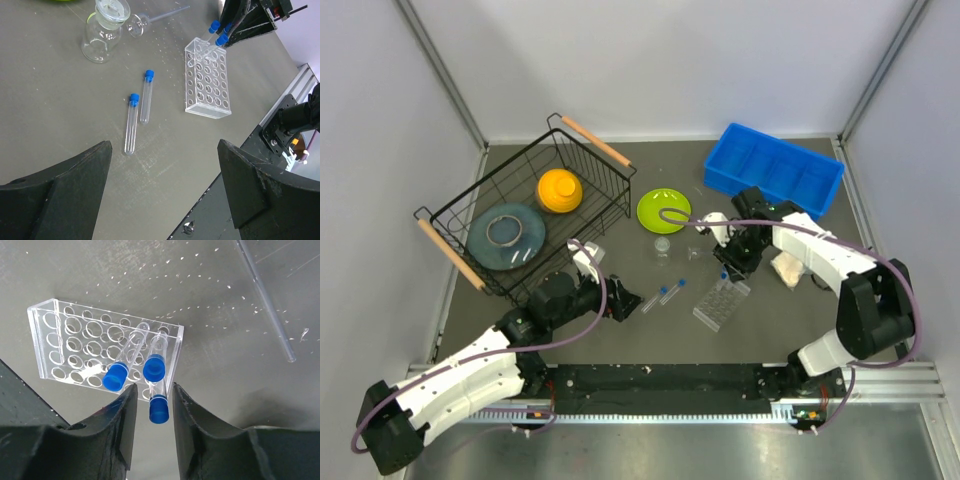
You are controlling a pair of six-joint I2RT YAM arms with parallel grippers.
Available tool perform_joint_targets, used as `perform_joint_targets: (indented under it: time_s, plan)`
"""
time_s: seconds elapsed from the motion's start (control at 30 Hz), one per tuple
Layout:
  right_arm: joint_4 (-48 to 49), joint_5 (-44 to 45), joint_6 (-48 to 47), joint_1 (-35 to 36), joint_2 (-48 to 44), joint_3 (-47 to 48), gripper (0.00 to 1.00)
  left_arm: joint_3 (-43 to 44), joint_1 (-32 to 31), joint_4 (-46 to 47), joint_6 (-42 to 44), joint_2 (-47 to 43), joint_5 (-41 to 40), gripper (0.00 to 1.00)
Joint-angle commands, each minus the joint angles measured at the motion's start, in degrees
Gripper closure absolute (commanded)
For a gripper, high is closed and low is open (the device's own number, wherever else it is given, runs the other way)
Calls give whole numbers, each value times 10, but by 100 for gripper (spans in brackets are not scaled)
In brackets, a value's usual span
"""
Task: Organize the chemistry lab equipment
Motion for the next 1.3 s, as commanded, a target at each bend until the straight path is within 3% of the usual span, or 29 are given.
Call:
perform_joint_targets:
  time_s: [0.0,0.07,0.2,0.37,0.6,0.97,1.27]
  plan:
    - [-6,7,5,5,-34,23,63,-5,3,36,11,-6,7,8]
    - [-10,6,2,1,-48,21,55,-5,2,37,15,-1,9,8]
    - [-37,-37,-7,-30,-86,32,51,3,2,28,29,16,11,8]
    - [-56,-100,-27,-73,-140,46,50,35,2,1,39,70,34,9]
    - [-30,-273,-24,-140,-179,55,49,107,-3,-59,45,187,49,14]
    - [46,-470,-35,-216,-192,-46,48,270,-88,-215,87,417,-72,33]
    - [55,-509,-46,-263,-202,-74,48,384,-123,-308,88,554,-154,47]
